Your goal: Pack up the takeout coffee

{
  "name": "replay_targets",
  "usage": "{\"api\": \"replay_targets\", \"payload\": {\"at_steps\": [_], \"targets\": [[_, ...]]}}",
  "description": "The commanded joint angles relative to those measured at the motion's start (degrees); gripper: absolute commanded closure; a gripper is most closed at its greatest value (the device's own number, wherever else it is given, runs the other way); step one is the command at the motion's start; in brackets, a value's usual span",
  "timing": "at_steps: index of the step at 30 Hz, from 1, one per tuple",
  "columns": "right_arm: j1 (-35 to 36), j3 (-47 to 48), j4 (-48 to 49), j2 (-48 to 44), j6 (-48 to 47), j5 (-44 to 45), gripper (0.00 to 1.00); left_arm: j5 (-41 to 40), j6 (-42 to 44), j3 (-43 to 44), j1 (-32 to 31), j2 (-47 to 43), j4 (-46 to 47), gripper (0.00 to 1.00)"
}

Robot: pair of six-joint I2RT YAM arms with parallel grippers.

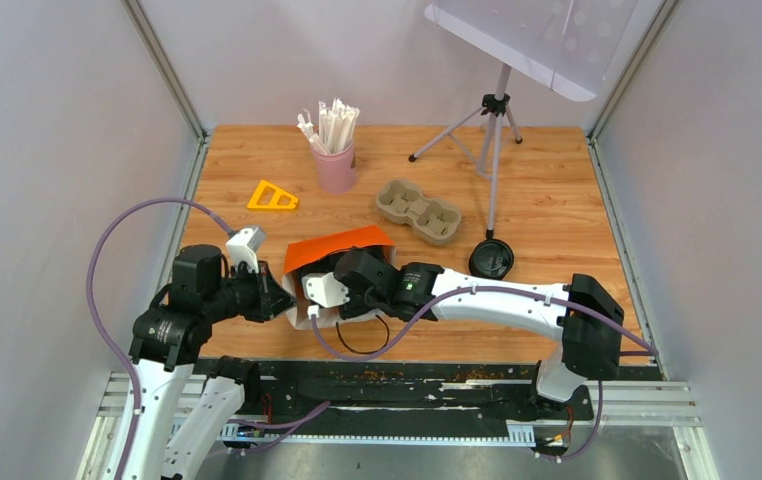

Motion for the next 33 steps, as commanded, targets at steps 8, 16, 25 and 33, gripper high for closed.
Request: {"api": "replay_targets", "payload": {"at_steps": [8, 16, 25, 33], "targets": [[-0.3, -0.1, 2.1, -1.4, 0.8, -1.7, 0.31, 0.6, 1.2, 0.3, 0.0, 0.8, 1.4, 0.98], [-0.2, -0.2, 3.0, -1.7, 1.3, -1.6, 0.32, 0.5, 1.4, 0.5, 0.0, 0.7, 0.9, 0.98], [-0.3, -1.3, 4.6, -3.0, 1.3, -1.8, 0.33, 0.4, 1.3, 0.5, 0.0, 0.4, 0.7, 0.98], [-0.4, -2.3, 5.6, -3.6, 2.1, -2.4, 0.34, 0.2, 1.4, 0.3, 0.0, 0.2, 0.5, 0.98]]}}
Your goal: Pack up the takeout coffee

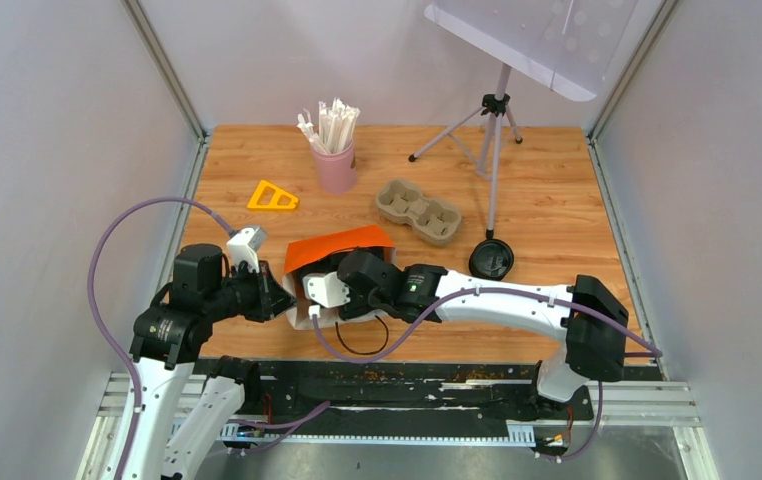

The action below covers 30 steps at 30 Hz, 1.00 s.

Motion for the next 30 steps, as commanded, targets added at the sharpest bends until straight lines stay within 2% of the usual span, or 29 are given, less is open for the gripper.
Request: {"api": "replay_targets", "payload": {"at_steps": [1, 13, 30], "targets": [[-0.4, -0.8, 3.3, -2.5, 1.5, -1.0, 0.34, 0.3, 1.2, 0.3, 0.0, -0.3, 0.6, 0.98], [-0.6, -1.5, 4.3, -0.8, 1.0, 1.3, 0.34, 0.3, 1.2, 0.4, 0.0, -0.2, 0.2, 0.98], [-1.6, -3.9, 7.8, -0.2, 1.2, -0.5, 0.34, 0.2, 1.4, 0.4, 0.0, -0.1, -0.1, 0.98]]}}
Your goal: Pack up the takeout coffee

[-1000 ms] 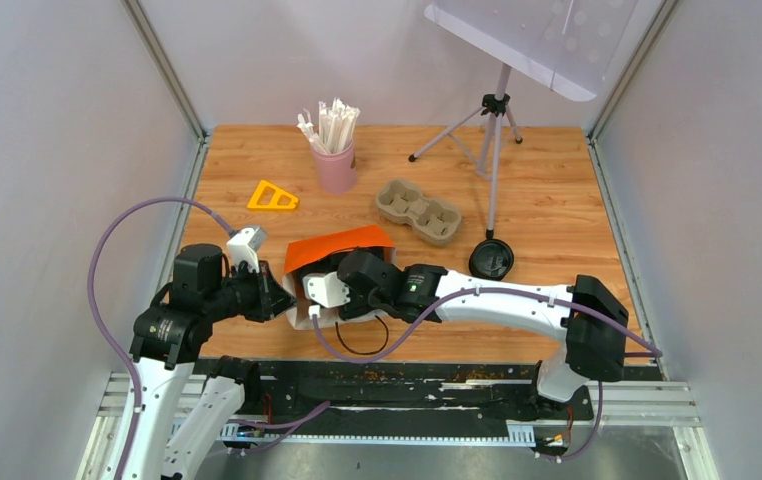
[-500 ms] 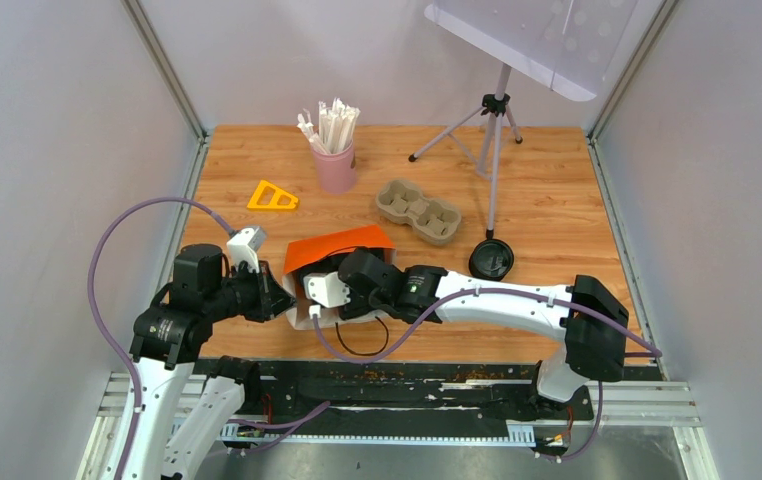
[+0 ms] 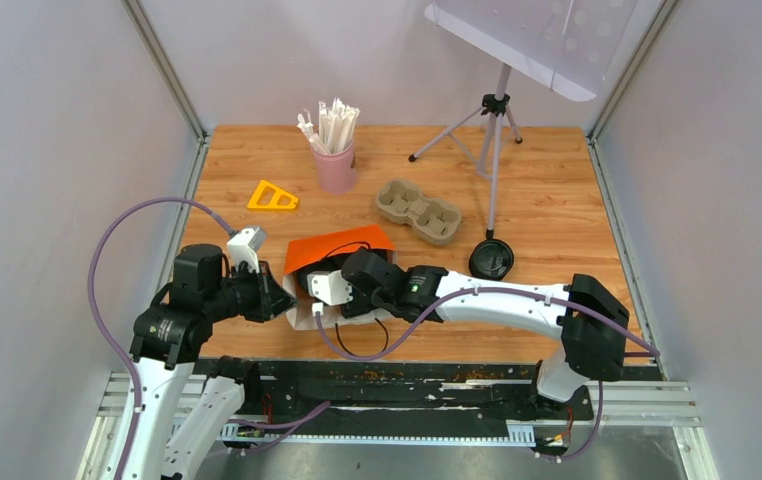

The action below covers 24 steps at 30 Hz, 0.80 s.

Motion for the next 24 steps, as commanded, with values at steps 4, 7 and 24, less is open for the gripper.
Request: {"api": "replay_targets", "payload": {"at_steps": [4, 7, 24], "targets": [[-0.4, -0.9, 5.1, 0.3, 0.7, -0.5, 0.34, 0.2, 1.5, 0.4, 0.0, -0.1, -0.1, 0.98], [-0.6, -1.2, 5.6, 0.8, 0.7, -0.5, 0.33, 0.2, 1.4, 0.4, 0.0, -0.1, 0.0, 0.98], [-1.4, -2.2, 6.1, 2.3, 1.4, -0.4, 0.32, 0.3, 1.5, 0.1, 0.0, 0.3, 0.5, 0.98]]}}
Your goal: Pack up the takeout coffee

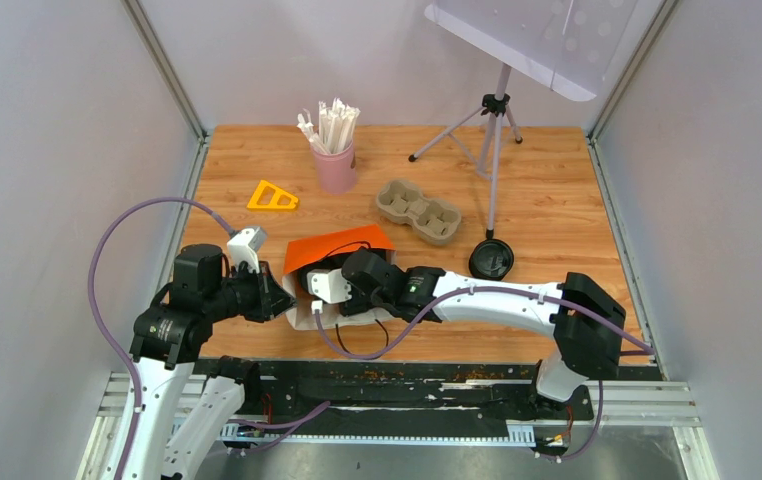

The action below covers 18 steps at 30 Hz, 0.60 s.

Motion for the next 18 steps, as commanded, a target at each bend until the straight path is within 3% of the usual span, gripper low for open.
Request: {"api": "replay_targets", "payload": {"at_steps": [1, 18], "targets": [[-0.7, -0.6, 1.9, 1.4, 1.3, -0.3, 0.32, 0.3, 1.2, 0.1, 0.0, 0.3, 0.5, 0.98], [-1.6, -1.4, 1.7, 1.8, 2.1, -0.8, 0.32, 0.5, 1.4, 0.5, 0.0, 0.9, 0.7, 0.98]]}}
